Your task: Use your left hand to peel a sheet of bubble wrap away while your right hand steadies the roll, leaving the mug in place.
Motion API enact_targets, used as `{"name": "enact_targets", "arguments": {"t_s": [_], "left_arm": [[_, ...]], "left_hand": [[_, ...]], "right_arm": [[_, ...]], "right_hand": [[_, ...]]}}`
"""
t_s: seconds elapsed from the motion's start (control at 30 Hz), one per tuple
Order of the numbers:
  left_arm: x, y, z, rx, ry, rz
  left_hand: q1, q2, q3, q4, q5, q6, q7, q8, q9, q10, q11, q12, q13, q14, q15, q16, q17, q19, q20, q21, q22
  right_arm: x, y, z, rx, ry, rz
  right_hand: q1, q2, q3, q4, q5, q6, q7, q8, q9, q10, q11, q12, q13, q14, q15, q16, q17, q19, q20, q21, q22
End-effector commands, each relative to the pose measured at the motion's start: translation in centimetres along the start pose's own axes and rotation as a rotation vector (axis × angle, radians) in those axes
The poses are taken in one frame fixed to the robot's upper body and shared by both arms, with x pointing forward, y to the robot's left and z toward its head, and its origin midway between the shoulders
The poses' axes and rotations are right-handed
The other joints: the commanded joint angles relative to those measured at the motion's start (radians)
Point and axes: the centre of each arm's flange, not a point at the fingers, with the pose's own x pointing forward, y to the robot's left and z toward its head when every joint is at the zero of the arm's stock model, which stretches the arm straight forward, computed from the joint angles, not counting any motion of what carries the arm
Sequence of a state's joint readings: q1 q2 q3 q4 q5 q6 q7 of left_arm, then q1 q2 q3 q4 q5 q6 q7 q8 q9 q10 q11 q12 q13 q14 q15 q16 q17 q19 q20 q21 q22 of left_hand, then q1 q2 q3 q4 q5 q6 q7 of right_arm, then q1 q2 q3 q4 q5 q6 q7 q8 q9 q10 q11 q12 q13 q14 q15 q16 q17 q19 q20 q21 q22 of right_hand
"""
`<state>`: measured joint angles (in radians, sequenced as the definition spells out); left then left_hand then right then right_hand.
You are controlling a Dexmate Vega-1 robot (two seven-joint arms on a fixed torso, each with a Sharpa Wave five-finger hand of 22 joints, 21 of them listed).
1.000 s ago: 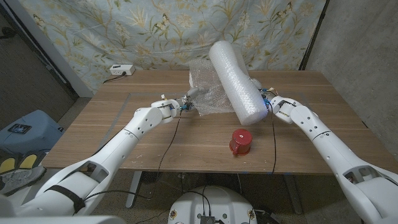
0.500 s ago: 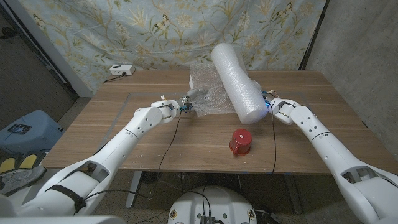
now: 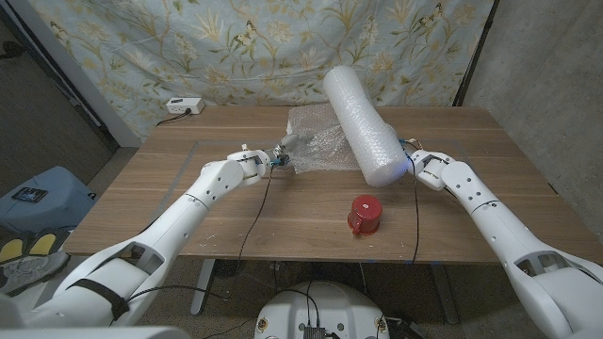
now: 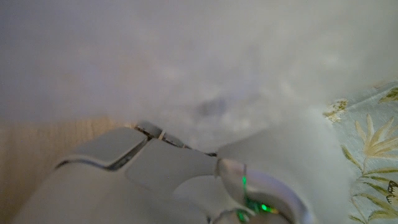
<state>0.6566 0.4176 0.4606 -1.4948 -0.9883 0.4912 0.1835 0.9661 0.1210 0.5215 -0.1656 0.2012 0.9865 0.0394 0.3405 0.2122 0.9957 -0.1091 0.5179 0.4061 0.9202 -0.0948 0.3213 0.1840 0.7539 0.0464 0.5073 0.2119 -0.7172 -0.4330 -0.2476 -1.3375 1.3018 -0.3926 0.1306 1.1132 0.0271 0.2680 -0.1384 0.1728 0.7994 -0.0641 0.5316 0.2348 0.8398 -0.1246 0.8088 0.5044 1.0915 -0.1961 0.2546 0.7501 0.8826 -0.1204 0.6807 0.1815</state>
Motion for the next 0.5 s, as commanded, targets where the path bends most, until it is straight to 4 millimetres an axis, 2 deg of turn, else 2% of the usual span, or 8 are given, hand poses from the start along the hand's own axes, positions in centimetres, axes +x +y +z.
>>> {"name": "enact_targets", "arguments": {"t_s": [0.03, 0.3, 0.5], "left_arm": [[-0.31, 0.45, 0.50, 0.015, -0.003, 0.008], [-0.47, 0.68, 0.65, 0.024, -0.001, 0.019], [-0.53, 0.77, 0.69, 0.028, -0.002, 0.019]], "left_hand": [[0.006, 0.004, 0.003, -0.001, -0.002, 0.011, 0.001, 0.006, 0.003, 0.009, 0.002, 0.006, 0.007, 0.014, -0.001, -0.003, 0.005, 0.003, -0.009, 0.008, 0.002], [0.008, 0.005, 0.002, 0.000, -0.003, 0.013, 0.002, 0.005, 0.006, 0.009, 0.003, 0.008, 0.015, 0.018, -0.005, -0.006, 0.005, 0.003, -0.010, 0.013, 0.002], [0.009, 0.005, 0.000, 0.000, -0.004, 0.015, 0.003, 0.005, 0.006, 0.011, 0.002, 0.010, 0.020, 0.022, -0.007, -0.006, 0.007, 0.004, -0.012, 0.016, 0.002]], "right_arm": [[0.12, -0.30, -0.05, 0.002, -0.014, 0.038], [0.19, -0.42, -0.14, -0.005, -0.018, 0.050], [0.25, -0.46, -0.22, -0.009, -0.020, 0.056]], "right_hand": [[-0.001, 0.016, -0.013, 0.003, 0.003, -0.009, 0.004, -0.007, 0.003, -0.006, 0.004, -0.008, -0.008, -0.011, -0.029, -0.007, 0.000, -0.008, 0.005, 0.000, 0.002], [-0.046, 0.000, -0.032, 0.015, 0.001, -0.031, 0.011, -0.022, 0.002, -0.025, 0.015, -0.027, -0.022, -0.029, -0.023, -0.020, -0.005, -0.023, 0.019, -0.005, 0.000], [-0.060, -0.004, -0.035, 0.017, 0.003, -0.043, 0.015, -0.031, 0.000, -0.034, 0.018, -0.035, -0.029, -0.041, -0.026, -0.027, -0.007, -0.028, 0.026, -0.008, 0.000]]}}
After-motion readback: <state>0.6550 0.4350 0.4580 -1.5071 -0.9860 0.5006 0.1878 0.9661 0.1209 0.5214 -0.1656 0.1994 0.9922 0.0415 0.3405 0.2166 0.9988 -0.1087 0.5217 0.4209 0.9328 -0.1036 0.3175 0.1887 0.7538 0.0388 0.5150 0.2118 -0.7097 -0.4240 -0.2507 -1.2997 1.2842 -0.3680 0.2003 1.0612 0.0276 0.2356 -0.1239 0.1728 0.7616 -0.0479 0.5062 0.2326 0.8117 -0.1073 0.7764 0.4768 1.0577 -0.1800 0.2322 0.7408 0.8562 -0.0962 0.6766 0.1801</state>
